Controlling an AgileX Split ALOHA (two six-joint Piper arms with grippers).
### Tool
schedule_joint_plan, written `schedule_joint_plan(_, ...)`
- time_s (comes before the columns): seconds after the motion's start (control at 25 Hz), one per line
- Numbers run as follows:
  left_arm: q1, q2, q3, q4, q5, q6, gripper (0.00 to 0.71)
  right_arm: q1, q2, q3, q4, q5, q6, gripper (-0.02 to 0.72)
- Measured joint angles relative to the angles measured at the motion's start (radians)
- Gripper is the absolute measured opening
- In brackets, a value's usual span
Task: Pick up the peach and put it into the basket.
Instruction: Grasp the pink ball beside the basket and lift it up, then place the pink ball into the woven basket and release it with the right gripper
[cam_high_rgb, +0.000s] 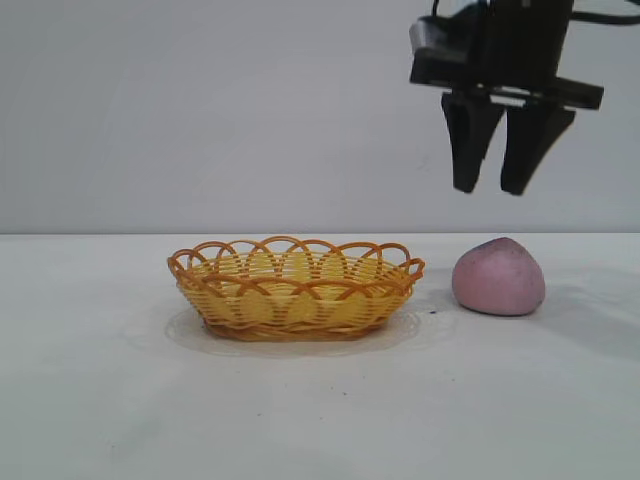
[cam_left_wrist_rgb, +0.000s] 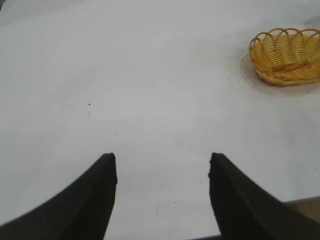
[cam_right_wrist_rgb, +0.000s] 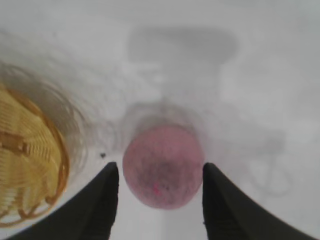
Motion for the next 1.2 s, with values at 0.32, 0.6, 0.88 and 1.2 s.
schedule_joint_plan(0.32,0.138,0.000,0.000,0.000,0.000,0.000,0.362,0.000,0.118,-0.009,-0.025,-0.021,-0.010,0.068)
schedule_joint_plan(0.6,0.152,0.000,0.000,0.000,0.000,0.003,0.362,0.031,-0.021,-0.008,-0.022,-0.047,-0.054,0.000)
schedule_joint_plan(0.88,0.152,-0.002,0.000,0.000,0.000,0.003,0.362,0.185,-0.158,-0.008,0.052,-0.113,-0.112,0.000)
schedule_joint_plan(1.2,0.124,-0.002,0.000,0.000,0.000,0.004,0.362,0.289,-0.014,-0.008,0.067,-0.166,-0.118,0.000)
